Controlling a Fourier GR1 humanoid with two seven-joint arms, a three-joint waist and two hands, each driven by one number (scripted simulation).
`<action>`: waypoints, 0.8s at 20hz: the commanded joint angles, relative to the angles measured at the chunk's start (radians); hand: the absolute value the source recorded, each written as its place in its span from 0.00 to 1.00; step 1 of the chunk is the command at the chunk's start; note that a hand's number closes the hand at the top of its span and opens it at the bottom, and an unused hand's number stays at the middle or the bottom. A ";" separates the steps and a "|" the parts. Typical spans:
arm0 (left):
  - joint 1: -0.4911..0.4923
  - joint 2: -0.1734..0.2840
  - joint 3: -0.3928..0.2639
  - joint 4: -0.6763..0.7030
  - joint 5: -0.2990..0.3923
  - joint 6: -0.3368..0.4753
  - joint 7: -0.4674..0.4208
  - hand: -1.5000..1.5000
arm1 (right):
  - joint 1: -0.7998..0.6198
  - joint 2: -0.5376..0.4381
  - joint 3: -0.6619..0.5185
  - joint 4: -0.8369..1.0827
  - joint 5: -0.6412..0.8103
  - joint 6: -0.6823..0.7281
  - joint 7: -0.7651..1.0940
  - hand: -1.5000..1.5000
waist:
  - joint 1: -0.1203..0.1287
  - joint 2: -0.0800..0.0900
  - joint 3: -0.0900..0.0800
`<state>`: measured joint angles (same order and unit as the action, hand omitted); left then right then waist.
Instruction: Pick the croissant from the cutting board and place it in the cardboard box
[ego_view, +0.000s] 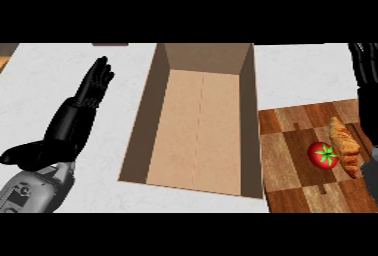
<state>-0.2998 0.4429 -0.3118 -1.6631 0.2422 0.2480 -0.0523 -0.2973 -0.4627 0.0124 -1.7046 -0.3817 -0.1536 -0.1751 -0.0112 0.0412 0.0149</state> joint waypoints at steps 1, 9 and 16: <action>0.035 0.032 0.026 0.080 -0.037 0.006 0.028 0.50 | 0.061 -0.031 -0.055 0.086 -0.088 0.132 -0.023 0.00 | 0.008 -0.037 -0.014; 0.192 0.180 0.126 0.244 -0.102 0.104 0.121 0.50 | 0.223 -0.400 0.048 0.159 0.250 0.383 -0.099 0.00 | 0.032 -0.019 -0.013; 0.215 0.180 0.135 0.307 -0.126 0.113 0.118 0.50 | 0.308 -0.285 -0.061 0.594 0.024 0.731 -0.592 0.00 | 0.030 -0.027 -0.006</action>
<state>-0.1036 0.6173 -0.1795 -1.3799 0.1246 0.3628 0.0602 -0.0059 -0.7336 -0.0123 -1.2816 -0.3392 0.4179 -0.5582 0.0120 0.0186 0.0081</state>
